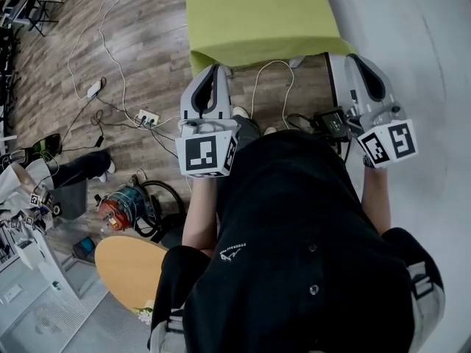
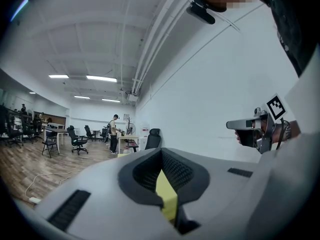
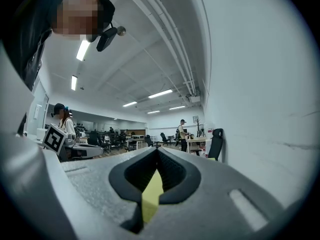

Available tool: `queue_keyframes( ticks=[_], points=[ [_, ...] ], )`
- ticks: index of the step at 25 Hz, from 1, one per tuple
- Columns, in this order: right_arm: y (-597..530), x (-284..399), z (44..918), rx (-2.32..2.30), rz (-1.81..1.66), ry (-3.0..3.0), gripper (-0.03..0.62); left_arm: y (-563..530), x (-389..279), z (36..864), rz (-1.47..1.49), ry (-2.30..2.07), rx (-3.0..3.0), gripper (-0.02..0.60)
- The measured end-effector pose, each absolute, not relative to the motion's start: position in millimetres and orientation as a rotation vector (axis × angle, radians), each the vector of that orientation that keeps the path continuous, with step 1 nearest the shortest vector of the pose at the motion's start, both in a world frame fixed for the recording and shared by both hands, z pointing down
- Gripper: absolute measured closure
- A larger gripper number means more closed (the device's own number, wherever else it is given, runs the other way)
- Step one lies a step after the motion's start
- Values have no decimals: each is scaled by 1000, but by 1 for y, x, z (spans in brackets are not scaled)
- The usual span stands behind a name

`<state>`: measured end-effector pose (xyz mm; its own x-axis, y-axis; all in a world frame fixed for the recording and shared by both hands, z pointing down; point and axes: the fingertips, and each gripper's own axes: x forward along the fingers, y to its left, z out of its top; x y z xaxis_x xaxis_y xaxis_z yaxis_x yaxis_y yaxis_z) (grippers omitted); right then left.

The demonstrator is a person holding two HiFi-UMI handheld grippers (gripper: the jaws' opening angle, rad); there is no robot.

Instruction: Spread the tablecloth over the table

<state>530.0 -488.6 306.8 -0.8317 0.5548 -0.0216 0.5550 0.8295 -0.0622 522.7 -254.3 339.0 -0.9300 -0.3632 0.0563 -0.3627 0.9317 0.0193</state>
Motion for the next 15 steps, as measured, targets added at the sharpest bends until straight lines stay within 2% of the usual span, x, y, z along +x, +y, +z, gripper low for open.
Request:
queue_keyframes(
  ticks=[15],
  points=[
    [-485,516,318,933,-90,3000,588,-241,522,358,-23,-3021,512,575]
  ],
)
